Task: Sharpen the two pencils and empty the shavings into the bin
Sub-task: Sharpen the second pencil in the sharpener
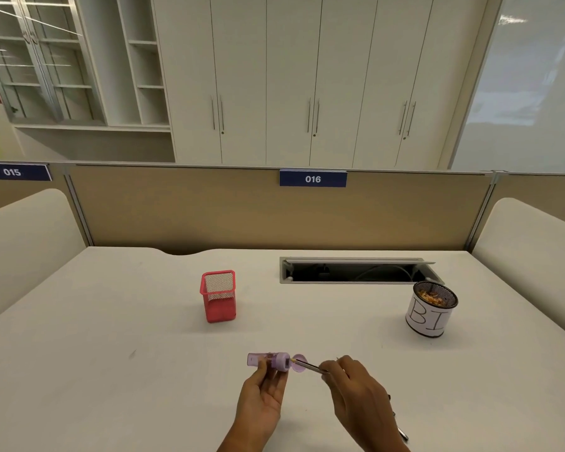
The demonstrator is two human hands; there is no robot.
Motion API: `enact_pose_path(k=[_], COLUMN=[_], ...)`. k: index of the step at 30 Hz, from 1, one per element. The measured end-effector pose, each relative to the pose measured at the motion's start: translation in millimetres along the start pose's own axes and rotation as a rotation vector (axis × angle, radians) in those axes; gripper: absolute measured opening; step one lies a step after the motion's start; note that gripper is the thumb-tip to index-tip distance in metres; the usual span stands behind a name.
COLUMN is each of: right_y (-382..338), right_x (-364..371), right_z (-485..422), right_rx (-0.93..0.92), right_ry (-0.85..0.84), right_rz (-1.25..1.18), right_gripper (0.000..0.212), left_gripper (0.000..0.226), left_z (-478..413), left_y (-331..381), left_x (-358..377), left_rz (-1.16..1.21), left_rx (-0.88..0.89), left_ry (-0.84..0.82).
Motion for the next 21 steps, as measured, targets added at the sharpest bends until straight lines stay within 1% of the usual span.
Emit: enact_pose_path(k=[1, 4, 7, 8, 9, 11, 12, 14, 15, 16, 17, 18, 19, 20, 21], right_y=[-1, -3, -3, -1, 0, 0, 2, 6, 8, 10, 11, 12, 15, 22, 28], right_x=[-1, -1, 2, 4, 2, -1, -1, 5, 5, 9, 9, 11, 14, 16, 19], right_z=[0, 3, 4, 4, 4, 5, 5, 10, 10, 12, 10, 8, 8, 7, 10], right_rx=[0.0, -0.044, -0.098, -0.098, -0.105, -0.177, -0.184, -0.222, -0.214, -0.192, -0.142, -0.082, 0.054, 0.283, 0.585], right_ry=[-0.011, -0.027, -0.041, -0.045, -0.033, 0.025, 0.037, 0.035, 0.02, -0.012, -0.056, -0.104, -0.154, -0.199, -0.247], right_rz=[-0.018, -0.054, -0.048, -0.043, -0.038, 0.003, 0.013, 0.046, 0.056, 0.049, 0.019, -0.038, -0.147, -0.34, -0.604], right_gripper=[0.007, 0.015, 0.045, 0.051, 0.049, 0.024, 0.022, 0.032, 0.029, 0.021, 0.014, 0.014, 0.015, 0.013, 0.014], left_gripper=[0.023, 0.022, 0.02, 0.019, 0.019, 0.018, 0.019, 0.019, 0.019, 0.018, 0.017, 0.017, 0.016, 0.016, 0.016], left_z=[0, 1, 2, 2, 2, 1, 1, 0, 0, 1, 1, 2, 2, 3, 3], left_y=[0, -1, -4, -4, -4, -5, -5, -6, -6, -5, -4, -3, -2, -1, 1], left_x=[0, 1, 2, 3, 3, 4, 5, 8, 10, 12, 15, 18, 21, 24, 27], left_rz=[-0.003, -0.02, -0.075, -0.101, -0.127, -0.175, -0.194, -0.231, -0.252, -0.278, -0.308, -0.338, -0.365, -0.389, -0.41], left_rx=[0.001, 0.008, 0.03, 0.043, 0.056, 0.072, 0.076, 0.081, 0.084, 0.089, 0.096, 0.103, 0.112, 0.122, 0.131], left_ry=[0.006, 0.012, 0.006, 0.002, -0.002, -0.012, -0.016, -0.017, -0.012, -0.007, -0.001, 0.002, 0.005, 0.004, 0.001])
Point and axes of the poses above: each hand's wrist, its own z-axis away from the middle knuckle, its own x-axis out of the palm, y = z × x, the point moved 6 cm from there along -z, towards the middle knuckle, and after that the axes turned 15 degrees about -z, right-handed, at the moved point
